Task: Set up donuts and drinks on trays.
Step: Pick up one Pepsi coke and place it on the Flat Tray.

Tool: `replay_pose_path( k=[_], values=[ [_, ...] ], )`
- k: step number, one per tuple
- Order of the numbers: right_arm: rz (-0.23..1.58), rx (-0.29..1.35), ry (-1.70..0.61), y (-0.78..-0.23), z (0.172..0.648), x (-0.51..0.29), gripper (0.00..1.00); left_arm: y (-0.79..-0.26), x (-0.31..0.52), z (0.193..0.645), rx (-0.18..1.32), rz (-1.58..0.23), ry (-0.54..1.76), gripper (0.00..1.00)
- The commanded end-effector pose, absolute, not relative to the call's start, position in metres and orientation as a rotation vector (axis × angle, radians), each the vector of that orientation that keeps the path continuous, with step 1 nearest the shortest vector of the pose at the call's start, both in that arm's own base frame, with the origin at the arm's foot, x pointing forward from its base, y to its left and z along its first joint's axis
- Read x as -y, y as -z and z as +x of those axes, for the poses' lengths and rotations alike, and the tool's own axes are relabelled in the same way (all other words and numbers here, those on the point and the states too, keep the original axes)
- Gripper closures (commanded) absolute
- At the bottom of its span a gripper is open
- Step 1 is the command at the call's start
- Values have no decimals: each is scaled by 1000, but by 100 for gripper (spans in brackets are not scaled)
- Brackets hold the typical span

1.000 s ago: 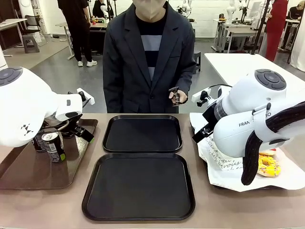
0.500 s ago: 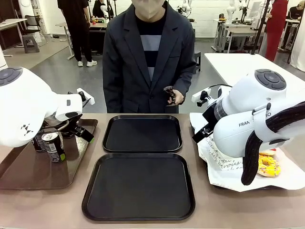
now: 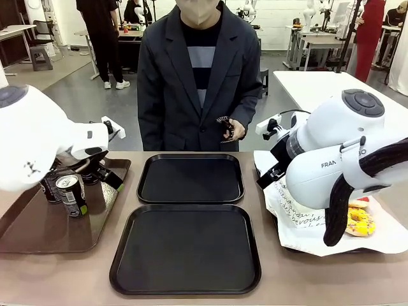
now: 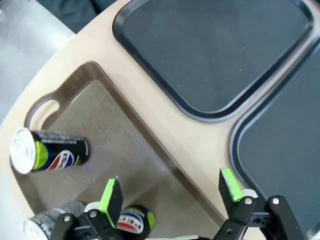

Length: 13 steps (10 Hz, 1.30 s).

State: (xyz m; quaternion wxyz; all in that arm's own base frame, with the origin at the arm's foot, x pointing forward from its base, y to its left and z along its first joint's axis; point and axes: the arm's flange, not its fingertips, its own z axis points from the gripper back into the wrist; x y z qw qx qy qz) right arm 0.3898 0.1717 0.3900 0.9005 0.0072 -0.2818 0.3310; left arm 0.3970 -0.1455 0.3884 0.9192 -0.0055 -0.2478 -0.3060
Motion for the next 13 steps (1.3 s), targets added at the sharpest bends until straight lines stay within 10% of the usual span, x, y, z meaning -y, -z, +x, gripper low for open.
replay_pose_path(
  k=[1, 5, 6, 7, 10, 11, 13],
  values=[
    [-13, 519, -712, -402, 287, -147, 0, -428, 106, 319, 430, -9, 717, 0],
    [34, 291, -752, -387, 181, -111, 0, -437, 69, 246, 257, -92, 821, 0],
    [-37, 319, -748, -382, 186, -105, 0, -435, 71, 244, 299, -23, 801, 0],
    [-9, 316, -742, -461, 307, -174, 0, -482, 95, 314, 259, -58, 804, 0],
    [-17, 294, -748, -474, 291, -170, 0, -482, 95, 314, 259, -58, 804, 0],
    [211, 331, -739, -466, 307, -149, 0, -488, 91, 307, 248, -54, 807, 0],
    [733, 424, -502, -455, 312, -66, 0, -488, 49, 331, 247, -654, 529, 0]
  ],
)
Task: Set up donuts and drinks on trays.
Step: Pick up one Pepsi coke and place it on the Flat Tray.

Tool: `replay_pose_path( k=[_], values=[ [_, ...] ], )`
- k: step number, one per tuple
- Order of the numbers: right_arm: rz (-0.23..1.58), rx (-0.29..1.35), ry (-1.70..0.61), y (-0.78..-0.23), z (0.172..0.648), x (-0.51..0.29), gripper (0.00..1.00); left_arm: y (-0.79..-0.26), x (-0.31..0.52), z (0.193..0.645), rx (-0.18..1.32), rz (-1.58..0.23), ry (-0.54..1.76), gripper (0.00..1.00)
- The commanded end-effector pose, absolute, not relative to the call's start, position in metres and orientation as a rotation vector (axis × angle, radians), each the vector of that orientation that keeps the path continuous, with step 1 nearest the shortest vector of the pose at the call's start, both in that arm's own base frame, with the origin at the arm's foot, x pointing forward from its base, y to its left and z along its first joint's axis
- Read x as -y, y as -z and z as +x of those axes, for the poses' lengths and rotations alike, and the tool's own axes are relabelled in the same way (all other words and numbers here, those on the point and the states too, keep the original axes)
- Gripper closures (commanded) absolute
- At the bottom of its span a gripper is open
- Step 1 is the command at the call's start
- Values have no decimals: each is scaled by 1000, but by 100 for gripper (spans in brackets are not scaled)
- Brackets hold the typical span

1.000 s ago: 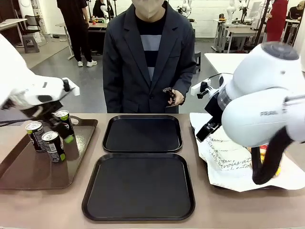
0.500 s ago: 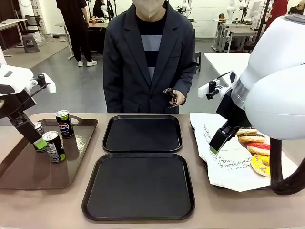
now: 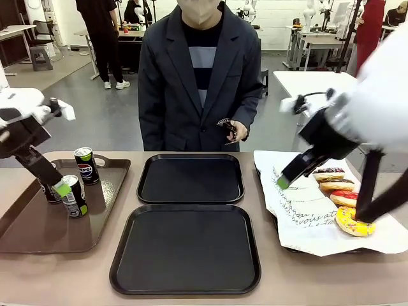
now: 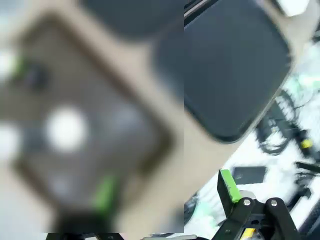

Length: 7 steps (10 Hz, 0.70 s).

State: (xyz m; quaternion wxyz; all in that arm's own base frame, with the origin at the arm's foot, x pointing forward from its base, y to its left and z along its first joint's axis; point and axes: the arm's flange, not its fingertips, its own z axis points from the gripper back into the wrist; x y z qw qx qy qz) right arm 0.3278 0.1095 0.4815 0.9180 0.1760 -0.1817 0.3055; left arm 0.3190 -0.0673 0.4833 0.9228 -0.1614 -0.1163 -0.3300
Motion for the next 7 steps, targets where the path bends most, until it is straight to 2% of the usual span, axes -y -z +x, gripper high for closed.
replay_pose_path(
  k=[1, 3, 5, 7],
  values=[
    [883, 450, -424, -446, 308, -29, 0, -491, 28, 331, 252, -830, 461, 0],
    [1082, 444, -303, -425, 298, 25, 0, -493, -21, 338, 316, -1125, 306, 0],
    [1201, 397, -224, -400, 287, 68, 0, -482, -61, 337, 351, -1190, 171, 0],
    [1276, 428, -134, -378, 266, 109, 0, -469, -97, 329, 353, -1204, 85, 0]
  ],
)
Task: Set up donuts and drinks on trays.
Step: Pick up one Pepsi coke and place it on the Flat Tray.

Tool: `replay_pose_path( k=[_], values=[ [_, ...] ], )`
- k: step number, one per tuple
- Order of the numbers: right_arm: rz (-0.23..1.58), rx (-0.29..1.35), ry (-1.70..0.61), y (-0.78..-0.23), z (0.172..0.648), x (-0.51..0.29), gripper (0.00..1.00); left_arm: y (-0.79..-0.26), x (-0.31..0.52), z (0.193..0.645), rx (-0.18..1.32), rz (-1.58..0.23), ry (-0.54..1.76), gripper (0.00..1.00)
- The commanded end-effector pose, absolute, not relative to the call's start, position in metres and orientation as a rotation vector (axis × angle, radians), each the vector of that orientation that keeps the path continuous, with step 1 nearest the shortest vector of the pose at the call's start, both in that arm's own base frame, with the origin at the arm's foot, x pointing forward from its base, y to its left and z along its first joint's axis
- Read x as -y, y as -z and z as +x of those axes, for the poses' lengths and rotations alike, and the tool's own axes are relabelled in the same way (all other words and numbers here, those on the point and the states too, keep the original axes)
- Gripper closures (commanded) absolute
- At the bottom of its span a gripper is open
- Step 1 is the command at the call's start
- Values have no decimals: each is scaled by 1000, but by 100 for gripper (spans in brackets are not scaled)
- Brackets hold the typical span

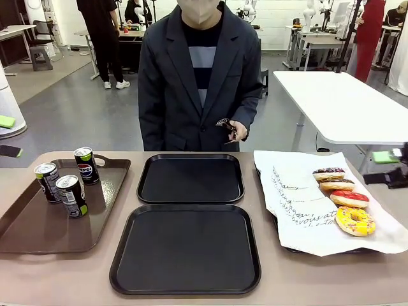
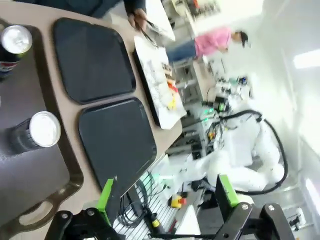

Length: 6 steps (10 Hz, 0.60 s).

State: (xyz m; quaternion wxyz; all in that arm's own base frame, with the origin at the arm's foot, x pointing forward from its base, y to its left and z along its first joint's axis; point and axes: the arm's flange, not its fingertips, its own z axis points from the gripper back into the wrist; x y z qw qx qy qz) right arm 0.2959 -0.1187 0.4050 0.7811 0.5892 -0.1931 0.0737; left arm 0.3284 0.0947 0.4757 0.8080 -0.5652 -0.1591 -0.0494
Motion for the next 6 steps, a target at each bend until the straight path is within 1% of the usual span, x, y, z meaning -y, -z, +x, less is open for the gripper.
replay_pose_path(
  k=[1, 4, 6],
  values=[
    [1288, 421, -67, -368, 249, 133, 0, -463, -114, 325, 352, -1196, 45, 0],
    [1260, 446, 91, -360, 210, 177, 0, -458, -152, 302, 379, -1159, -45, 0],
    [1264, 435, 159, -359, 197, 194, 0, -460, -164, 291, 390, -1106, -60, 0]
  ],
)
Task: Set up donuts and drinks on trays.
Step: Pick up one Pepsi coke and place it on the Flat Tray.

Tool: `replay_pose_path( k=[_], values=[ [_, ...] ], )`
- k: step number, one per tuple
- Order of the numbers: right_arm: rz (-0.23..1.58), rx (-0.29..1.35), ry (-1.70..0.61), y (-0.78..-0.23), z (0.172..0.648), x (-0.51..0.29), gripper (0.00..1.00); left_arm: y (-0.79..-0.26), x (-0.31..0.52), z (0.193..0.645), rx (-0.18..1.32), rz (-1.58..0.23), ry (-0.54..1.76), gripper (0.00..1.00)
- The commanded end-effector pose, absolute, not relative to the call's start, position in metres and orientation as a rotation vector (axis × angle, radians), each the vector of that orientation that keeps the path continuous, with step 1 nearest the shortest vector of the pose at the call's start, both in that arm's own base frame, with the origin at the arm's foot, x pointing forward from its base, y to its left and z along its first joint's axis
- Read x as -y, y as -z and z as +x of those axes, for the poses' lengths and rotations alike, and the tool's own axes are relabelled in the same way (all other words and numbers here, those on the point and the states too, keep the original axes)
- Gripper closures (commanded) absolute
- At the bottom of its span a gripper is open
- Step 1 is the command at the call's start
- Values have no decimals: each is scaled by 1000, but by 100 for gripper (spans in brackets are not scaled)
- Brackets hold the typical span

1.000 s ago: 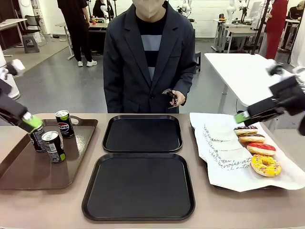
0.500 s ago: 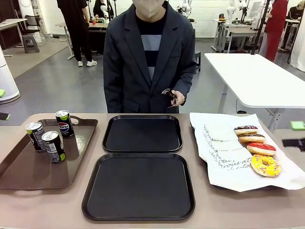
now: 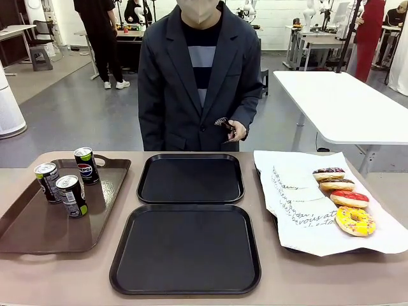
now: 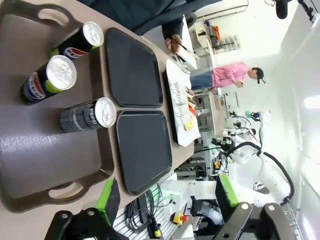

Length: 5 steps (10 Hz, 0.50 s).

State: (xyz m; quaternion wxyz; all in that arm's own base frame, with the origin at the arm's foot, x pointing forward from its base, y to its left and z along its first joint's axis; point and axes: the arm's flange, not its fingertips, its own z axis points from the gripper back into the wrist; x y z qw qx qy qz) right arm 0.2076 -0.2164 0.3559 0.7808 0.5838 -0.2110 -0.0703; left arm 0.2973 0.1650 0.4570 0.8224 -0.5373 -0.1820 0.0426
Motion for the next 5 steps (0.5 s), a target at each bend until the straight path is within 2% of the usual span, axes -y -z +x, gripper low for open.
replay_pose_path(
  k=[1, 3, 5],
  values=[
    [1247, 437, 193, -363, 196, 198, 0, -460, -173, 292, 392, -1081, -59, 0],
    [1211, 434, 204, -374, 199, 197, 0, -464, -171, 291, 386, -1040, -38, 0],
    [1244, 460, 185, -359, 201, 222, 0, -460, -173, 293, 386, -1097, -89, 0]
  ],
)
